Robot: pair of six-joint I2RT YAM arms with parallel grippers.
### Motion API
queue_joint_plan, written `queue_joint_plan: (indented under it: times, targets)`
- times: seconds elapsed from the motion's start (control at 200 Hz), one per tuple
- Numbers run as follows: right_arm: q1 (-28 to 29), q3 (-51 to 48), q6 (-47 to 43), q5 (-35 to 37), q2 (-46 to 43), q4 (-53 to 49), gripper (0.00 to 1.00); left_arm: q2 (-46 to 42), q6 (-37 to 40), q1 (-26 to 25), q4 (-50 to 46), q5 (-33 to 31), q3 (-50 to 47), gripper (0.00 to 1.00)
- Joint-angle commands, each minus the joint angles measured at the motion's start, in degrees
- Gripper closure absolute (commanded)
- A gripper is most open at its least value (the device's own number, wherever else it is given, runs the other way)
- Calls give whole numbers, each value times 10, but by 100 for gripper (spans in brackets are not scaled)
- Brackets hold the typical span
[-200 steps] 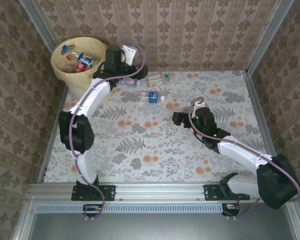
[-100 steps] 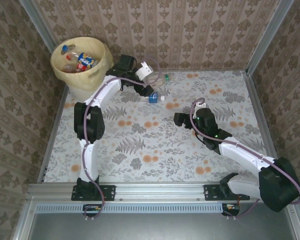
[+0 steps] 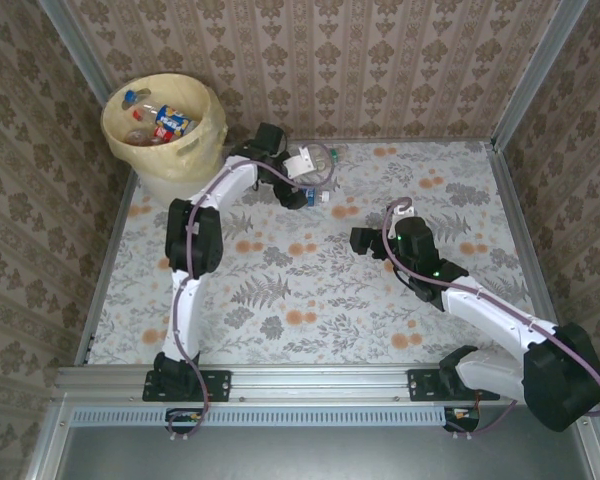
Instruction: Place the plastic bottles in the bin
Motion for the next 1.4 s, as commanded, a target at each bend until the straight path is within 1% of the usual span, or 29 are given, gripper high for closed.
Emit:
queue_joint_plan:
  times: [0.0, 0.06, 0.08, 0.15, 0.31, 0.405, 0.52, 0.6, 0.735, 0.865, 1.005, 1.025, 1.13, 1.265, 1.33, 1.395]
  targets:
    - [-3, 0, -11, 17, -18, -21, 0, 33, 32, -8, 1, -22, 20, 0]
    - [-3, -2, -10, 20, -25, -24, 0, 43, 31, -8, 3, -37, 26, 0]
    - [-3, -2, -10, 21, -28, -24, 0, 46, 34, -25, 1, -44, 27, 1]
    - [-3, -5, -13, 26, -35, -27, 0, 50, 43, -31, 1, -71, 26, 3]
    - [-3, -9, -14, 30, -37, -23, 0, 49, 38, -37, 9, -97, 12, 19]
    - [-3, -10, -13, 28, -34, -20, 0, 38, 24, -39, 9, -98, 0, 31]
    - [-4, -10, -15, 27, -30, -16, 0, 12, 7, -41, 21, -99, -32, 36]
    - [-4, -8, -20, 15, -27, -15, 0, -14, -15, -41, 45, -102, -67, 39]
    - [-4, -7, -25, -26, -25, -10, 0, -68, -62, -39, 106, -101, -141, 44]
    - [-3, -11, -27, -42, -24, 5, 0, -119, -124, -29, 169, -93, -204, 48]
    - [-3, -6, -30, -47, -19, 12, 0, -177, -202, -16, 229, -48, -260, 48]
    - [-4, -5, -31, -48, -18, 13, 0, -184, -212, 2, 234, -35, -264, 48]
    - [-3, 1, -30, -54, -12, 19, 0, -217, -267, 26, 254, 29, -281, 48]
    - [-3, 2, -24, -60, -12, 25, 0, -264, -353, 54, 316, 83, -313, 48]
    - [-2, 2, -25, -60, -14, 24, 0, -279, -386, 69, 335, 118, -317, 48]
    - [-3, 3, -27, -60, -16, 23, 0, -296, -409, 78, 349, 133, -323, 49]
